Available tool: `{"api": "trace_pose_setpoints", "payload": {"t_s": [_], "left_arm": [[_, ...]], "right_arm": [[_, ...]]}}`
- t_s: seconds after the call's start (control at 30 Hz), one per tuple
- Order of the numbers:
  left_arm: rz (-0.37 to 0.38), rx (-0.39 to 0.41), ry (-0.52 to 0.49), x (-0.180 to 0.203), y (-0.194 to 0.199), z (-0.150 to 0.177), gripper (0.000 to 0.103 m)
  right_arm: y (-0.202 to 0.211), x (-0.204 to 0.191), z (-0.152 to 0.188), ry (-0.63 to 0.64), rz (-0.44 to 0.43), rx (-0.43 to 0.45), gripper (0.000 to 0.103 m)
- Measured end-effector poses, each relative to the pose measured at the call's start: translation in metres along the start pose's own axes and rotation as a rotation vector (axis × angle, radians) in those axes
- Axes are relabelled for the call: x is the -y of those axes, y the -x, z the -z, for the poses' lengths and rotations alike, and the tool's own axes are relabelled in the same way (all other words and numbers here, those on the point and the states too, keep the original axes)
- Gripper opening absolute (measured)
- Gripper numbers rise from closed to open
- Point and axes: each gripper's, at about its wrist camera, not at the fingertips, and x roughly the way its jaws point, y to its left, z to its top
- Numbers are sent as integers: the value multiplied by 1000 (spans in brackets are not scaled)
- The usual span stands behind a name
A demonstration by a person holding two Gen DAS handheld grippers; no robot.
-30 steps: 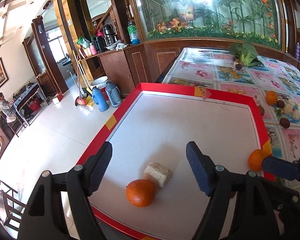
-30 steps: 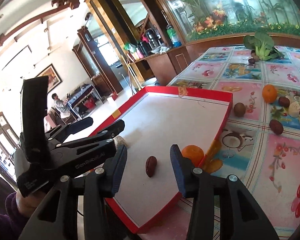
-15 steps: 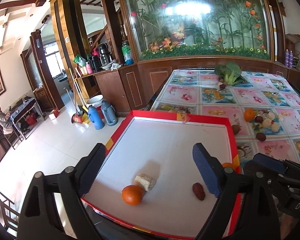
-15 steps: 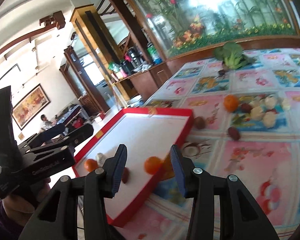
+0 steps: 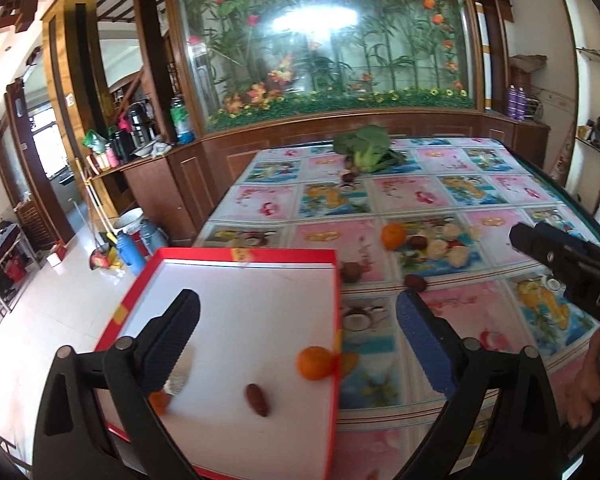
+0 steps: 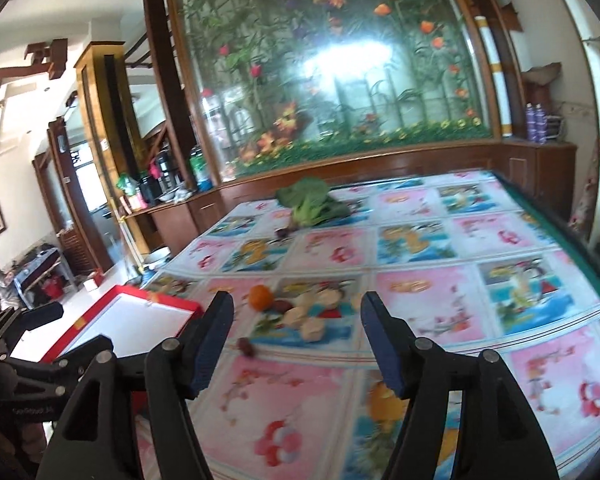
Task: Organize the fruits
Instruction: 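Move both open tools back over the table toward the remaining items, then grasp a round beige cake with the right tool while the left grasps a red date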
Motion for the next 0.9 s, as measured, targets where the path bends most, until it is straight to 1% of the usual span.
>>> {"api": "trace_pose_setpoints", "payload": {"t_s": [0.1,0.2,0.33,0.47,0.57,0.6,0.67,0.73,0.77,0.83,0.9], "left_arm": [[29,-1,-26,19,0,-3,103],[49,-11,-67,39,-3,-5,103],[70,-15,-94,54,-4,-6,103],[79,-13,-116,66,-4,-9,103],[82,-19,-125,70,-7,-10,103],[83,-21,-128,71,-8,-10,103],[81,-31,-143,72,-13,-9,103],[78,-46,-155,70,-20,-5,103],[72,-63,-158,65,-25,-2,103],[48,-100,-150,51,-37,6,103],[29,-122,-141,38,-44,11,103]], "right_arm": [[2,12,-3,-3,34,19,68],[5,24,-5,-17,45,31,68],[6,35,-4,-25,57,34,68],[1,40,-3,-29,56,12,68],[-4,43,-6,-21,43,-21,68],[-10,45,-8,-10,35,-52,69],[-24,45,-10,31,55,-118,70],[-50,42,-9,110,71,-233,70],[-61,41,-7,133,70,-272,70],[-81,37,-4,159,54,-343,69],[-101,32,1,158,14,-398,69]]}}
